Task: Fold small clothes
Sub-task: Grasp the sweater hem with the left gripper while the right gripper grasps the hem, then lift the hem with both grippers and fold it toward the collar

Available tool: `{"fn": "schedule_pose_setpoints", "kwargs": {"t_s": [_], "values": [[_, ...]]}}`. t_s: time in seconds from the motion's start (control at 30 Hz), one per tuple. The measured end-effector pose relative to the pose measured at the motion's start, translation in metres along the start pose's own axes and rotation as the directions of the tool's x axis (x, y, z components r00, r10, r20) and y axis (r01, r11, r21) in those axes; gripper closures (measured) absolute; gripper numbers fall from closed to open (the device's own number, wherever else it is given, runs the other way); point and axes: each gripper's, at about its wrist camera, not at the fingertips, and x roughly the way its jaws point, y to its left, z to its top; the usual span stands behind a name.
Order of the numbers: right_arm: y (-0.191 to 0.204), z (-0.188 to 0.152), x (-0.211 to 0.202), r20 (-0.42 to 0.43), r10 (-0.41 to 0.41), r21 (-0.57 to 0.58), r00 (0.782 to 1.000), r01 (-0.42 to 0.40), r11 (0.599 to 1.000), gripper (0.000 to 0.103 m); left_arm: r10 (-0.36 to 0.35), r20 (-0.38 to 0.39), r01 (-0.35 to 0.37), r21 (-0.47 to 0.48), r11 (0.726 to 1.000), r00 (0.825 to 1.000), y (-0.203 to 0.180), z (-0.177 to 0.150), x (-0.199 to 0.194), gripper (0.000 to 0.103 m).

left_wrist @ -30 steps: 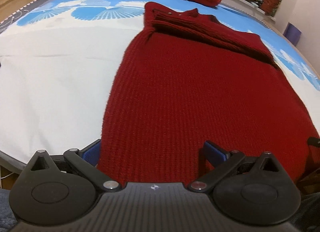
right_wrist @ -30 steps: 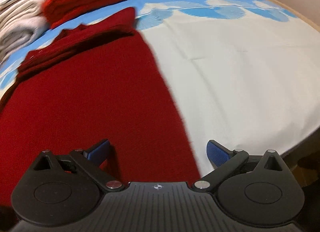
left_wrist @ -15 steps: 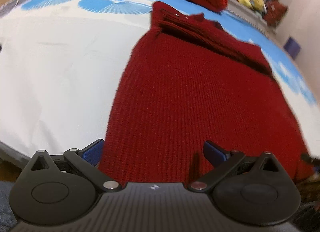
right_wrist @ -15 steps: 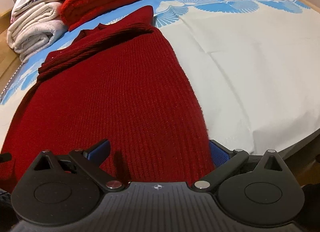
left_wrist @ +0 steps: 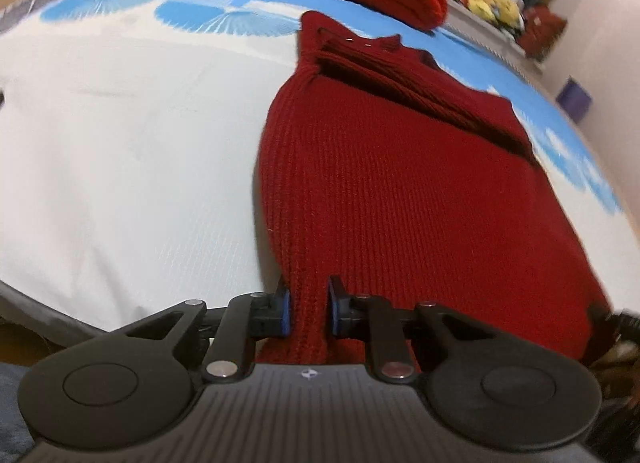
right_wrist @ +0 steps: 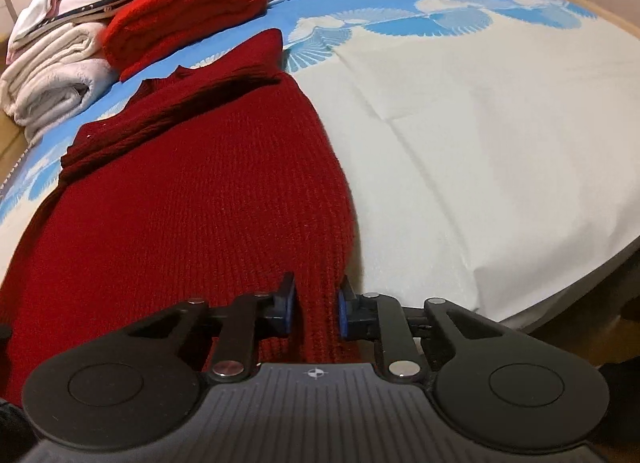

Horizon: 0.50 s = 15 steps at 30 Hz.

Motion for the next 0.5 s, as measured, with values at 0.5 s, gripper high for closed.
{"fn": "schedule_pose_setpoints", "kwargs": {"t_s": [0.5], "values": [[-0.011,-0.01,-0.141,0.108,0.129,0.137,0.986,-0.143,0.98,0.086,-0.138,0.006,0.138,0.059,0.989,0.99,-0.015,-0.023,-0.131,0.088]]}}
